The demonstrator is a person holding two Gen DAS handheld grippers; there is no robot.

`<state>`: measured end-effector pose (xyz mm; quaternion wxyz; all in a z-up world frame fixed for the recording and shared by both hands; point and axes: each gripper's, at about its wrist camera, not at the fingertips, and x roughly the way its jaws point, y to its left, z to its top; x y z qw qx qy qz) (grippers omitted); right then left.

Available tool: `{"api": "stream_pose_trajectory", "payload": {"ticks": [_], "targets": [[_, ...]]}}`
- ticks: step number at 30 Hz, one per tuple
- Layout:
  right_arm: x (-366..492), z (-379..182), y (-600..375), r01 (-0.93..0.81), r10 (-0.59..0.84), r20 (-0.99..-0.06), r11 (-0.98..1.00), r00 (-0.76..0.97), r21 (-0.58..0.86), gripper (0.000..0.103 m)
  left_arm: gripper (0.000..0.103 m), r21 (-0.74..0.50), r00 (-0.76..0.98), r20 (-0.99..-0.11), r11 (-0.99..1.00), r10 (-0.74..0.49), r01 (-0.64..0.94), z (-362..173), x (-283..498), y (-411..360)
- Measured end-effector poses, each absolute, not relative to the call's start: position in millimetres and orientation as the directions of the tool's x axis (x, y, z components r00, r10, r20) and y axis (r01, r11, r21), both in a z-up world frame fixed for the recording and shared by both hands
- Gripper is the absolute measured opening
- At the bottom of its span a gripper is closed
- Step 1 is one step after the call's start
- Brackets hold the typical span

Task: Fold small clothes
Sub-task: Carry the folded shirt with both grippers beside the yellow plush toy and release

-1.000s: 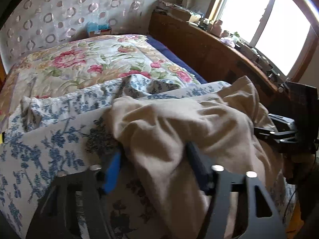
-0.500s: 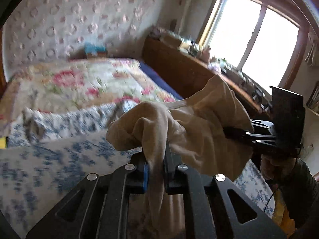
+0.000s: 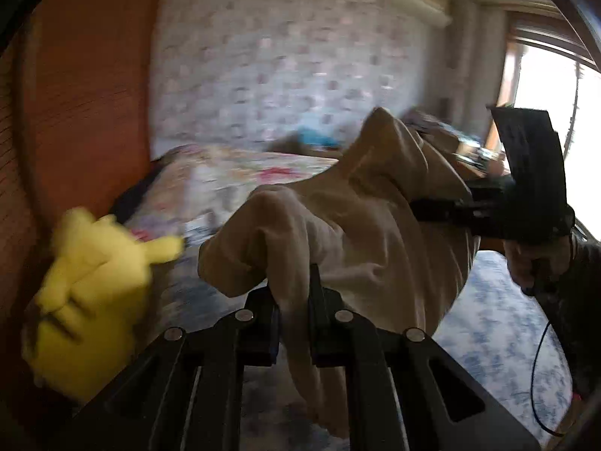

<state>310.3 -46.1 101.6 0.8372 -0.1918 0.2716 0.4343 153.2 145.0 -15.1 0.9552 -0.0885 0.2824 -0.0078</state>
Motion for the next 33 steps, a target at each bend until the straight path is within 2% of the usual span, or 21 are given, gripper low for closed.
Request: {"api": "stream_pose_trajectory", "payload": {"ticks": [6, 12, 19, 21, 23, 25, 27, 29, 33], "targets": [[346.0, 84.7, 70.5, -0.897, 0.616, -0.684, 0.421, 0.391, -0.134, 0.021, 0.012, -0.225, 0.812, -0.583, 0.955, 0.027, -0.194, -53.0, 135.7, 189.6], [370.1, 71.0, 152.7, -0.930, 0.584, -0.736, 0.324, 0.342, -0.175, 0.021, 0.012, -0.222, 0.784, -0.618, 0.943, 0.062, -0.249, -71.4, 123.9, 196.7], [391.1, 68.8, 179.8, -0.936, 0.583, -0.743, 0.305, 0.328, -0.175, 0.024, 0.014, -0.179, 0.756, -0.646, 0.942, 0.106, -0.285, -78.0, 120.5, 196.8], [392.3, 67.1, 163.1, -0.924, 0.585, -0.741, 0.360, 0.330, -0.128, 0.045, 0.028, -0.153, 0.760, -0.637, 0.945, 0.128, -0.288, -75.8, 116.6, 194.4], [392.3, 66.6, 154.9, -0.895, 0.566, -0.749, 0.439, 0.346, -0.082, 0.052, 0.046, -0.159, 0.782, -0.614, 0.953, 0.107, -0.256, -71.9, 109.8, 190.4], [381.5, 70.8, 140.8, -0.866, 0.566, -0.724, 0.493, 0.394, -0.086, 0.053, 0.053, -0.167, 0.797, -0.597, 0.958, 0.090, -0.232, -66.0, 104.5, 184.5], [373.8, 73.3, 123.2, -0.852, 0.590, -0.701, 0.522, 0.399, -0.045, 0.054, 0.070, -0.165, 0.811, -0.580, 0.964, 0.077, -0.209, -59.1, 101.4, 178.2], [363.2, 72.7, 102.3, -0.825, 0.593, -0.680, 0.564, 0.431, -0.031, 0.055, 0.082, -0.162, 0.830, -0.554, 0.970, 0.064, -0.183, -48.9, 97.2, 168.4], [325.1, 69.4, 50.7, -0.768, 0.584, -0.632, 0.640, 0.510, -0.030, 0.055, 0.084, -0.127, 0.845, -0.531, 0.981, 0.059, -0.148, -31.7, 92.5, 148.5]]}}
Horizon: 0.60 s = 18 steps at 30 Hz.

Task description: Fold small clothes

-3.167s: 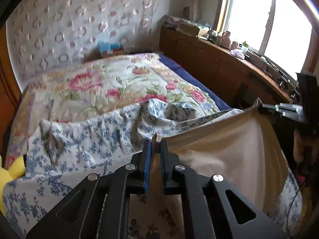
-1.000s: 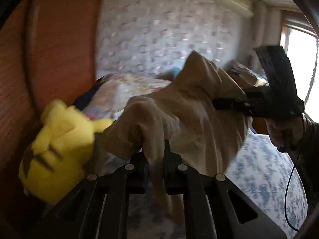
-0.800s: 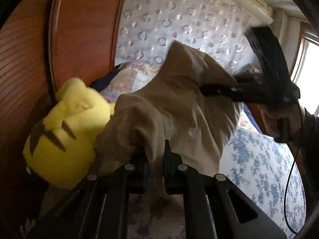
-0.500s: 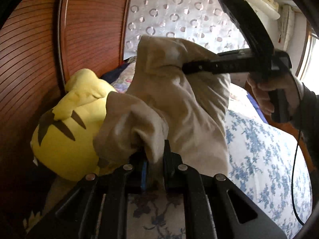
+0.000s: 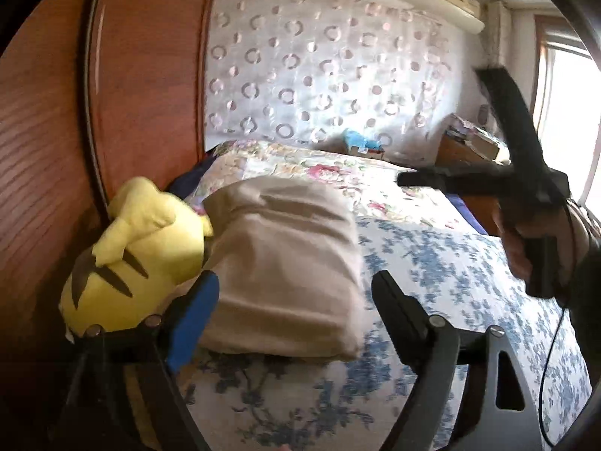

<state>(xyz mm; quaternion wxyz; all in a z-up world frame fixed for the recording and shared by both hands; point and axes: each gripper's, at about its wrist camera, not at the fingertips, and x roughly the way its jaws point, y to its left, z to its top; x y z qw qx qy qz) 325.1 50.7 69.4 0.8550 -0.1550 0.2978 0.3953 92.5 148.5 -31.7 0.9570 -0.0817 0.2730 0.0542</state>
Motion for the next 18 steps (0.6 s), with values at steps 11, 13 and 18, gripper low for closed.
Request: {"api": "stream_pose_trajectory", "payload": {"ticks": [11, 13, 18], "targets": [[197.2, 57.5, -63.4, -0.563, 0.461, -0.527, 0.825, 0.714, -0.041, 0.072, 0.084, -0.064, 0.881, -0.474, 0.997, 0.008, -0.044, -4.5, 85.2, 82.5], [175.7, 59.3, -76.7, -0.522, 0.436, -0.508, 0.852, 0.743, -0.033, 0.072, 0.084, -0.061, 0.885, -0.465, 0.998, -0.013, -0.018, -0.3, 85.3, 68.4], [132.2, 64.2, -101.4, -0.433, 0.383, -0.443, 0.901, 0.811, -0.013, 0.081, 0.084, -0.053, 0.897, -0.439, 0.998, -0.056, 0.036, 13.5, 80.3, 39.1]]}}
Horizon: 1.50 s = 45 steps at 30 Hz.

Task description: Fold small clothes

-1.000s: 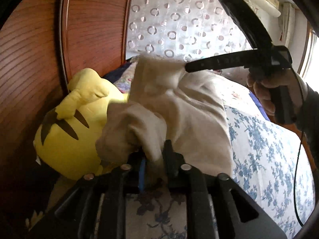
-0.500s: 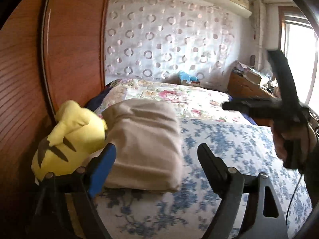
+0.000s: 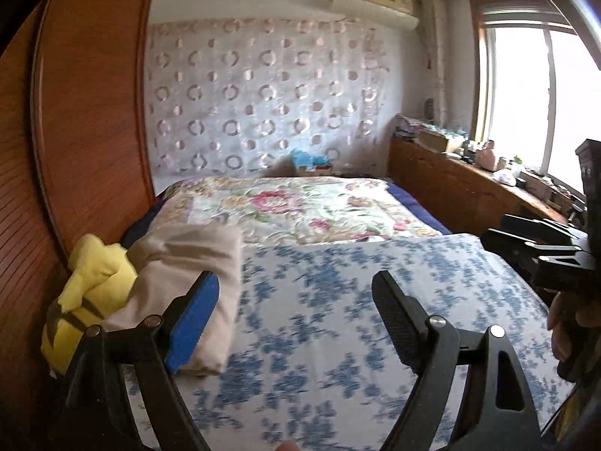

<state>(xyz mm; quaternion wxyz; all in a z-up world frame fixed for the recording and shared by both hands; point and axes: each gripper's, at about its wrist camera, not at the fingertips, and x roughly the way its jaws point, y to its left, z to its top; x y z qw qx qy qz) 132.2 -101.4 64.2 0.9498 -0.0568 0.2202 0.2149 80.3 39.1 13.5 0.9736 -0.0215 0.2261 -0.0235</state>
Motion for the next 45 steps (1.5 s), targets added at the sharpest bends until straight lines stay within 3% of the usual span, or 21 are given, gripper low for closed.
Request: {"api": "stream_pose_trajectory", "payload": {"ticks": [12, 45], "targets": [[52.3, 64.9, -108.0, -0.296, 0.285, -0.324, 0.955, 0.902, 0.015, 0.081, 0.084, -0.032, 0.917, -0.394, 0.998, -0.064, 0.056, 43.6, 59.7, 6.9], [49.2, 42.3, -117.5, -0.272, 0.266, -0.289, 0.962, 0.920, 0.020, 0.081, 0.084, -0.019, 0.923, -0.384, 0.999, -0.034, 0.029, 46.2, 55.8, 3.6]]}}
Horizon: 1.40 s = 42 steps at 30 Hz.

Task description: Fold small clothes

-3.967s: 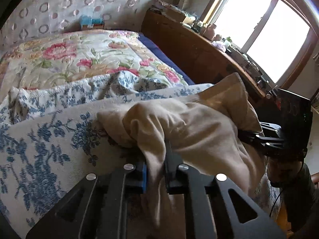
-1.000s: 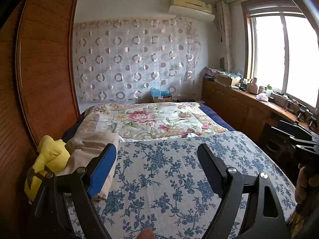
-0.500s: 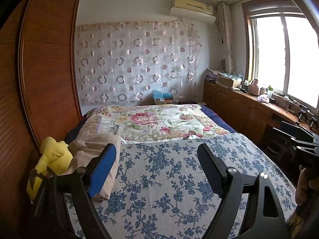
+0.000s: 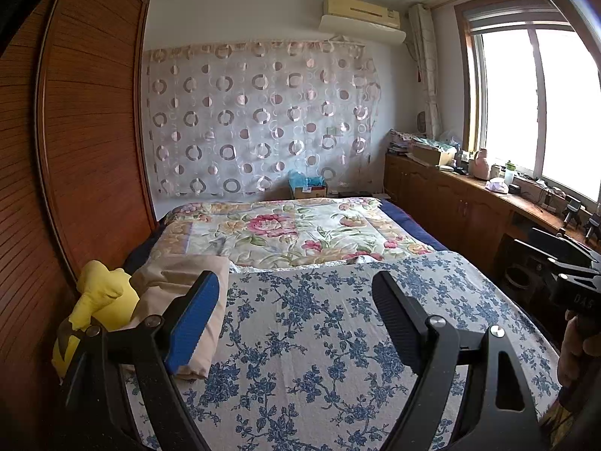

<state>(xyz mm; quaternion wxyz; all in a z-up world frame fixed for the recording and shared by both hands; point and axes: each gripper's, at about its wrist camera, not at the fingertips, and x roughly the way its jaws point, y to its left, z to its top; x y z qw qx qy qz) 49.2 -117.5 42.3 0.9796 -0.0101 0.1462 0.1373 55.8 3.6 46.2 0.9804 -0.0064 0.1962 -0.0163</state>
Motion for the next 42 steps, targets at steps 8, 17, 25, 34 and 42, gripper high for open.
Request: {"api": "stream_pose_trajectory", "payload": {"ticks": [8, 17, 25, 34, 42], "targets": [[46.9, 44.0, -121.6, -0.273, 0.268, -0.287, 0.962, 0.920, 0.021, 0.081, 0.084, -0.018, 0.924, -0.382, 0.999, -0.033, 0.028, 46.9, 56.0, 4.5], [45.9, 45.2, -127.5, -0.277, 0.271, -0.284, 0.961, 0.920, 0.020, 0.081, 0.084, -0.015, 0.924, -0.382, 0.999, -0.033, 0.029, 45.5, 56.2, 4.6], [46.0, 43.7, -130.2, -0.278, 0.272, -0.287, 0.960, 0.918, 0.021, 0.081, 0.084, -0.017, 0.924, -0.380, 0.999, -0.034, 0.030, 44.4, 55.5, 4.1], [45.3, 44.7, -131.0, -0.278, 0.270, -0.289, 0.961, 0.918, 0.016, 0.081, 0.084, -0.015, 0.924, -0.380, 0.999, -0.033, 0.030, 43.0, 55.6, 3.7], [43.7, 44.5, -131.5, -0.279, 0.271, -0.289, 0.960, 0.918, 0.015, 0.081, 0.084, -0.015, 0.925, -0.379, 0.999, -0.034, 0.030, 41.7, 55.2, 3.9]]}}
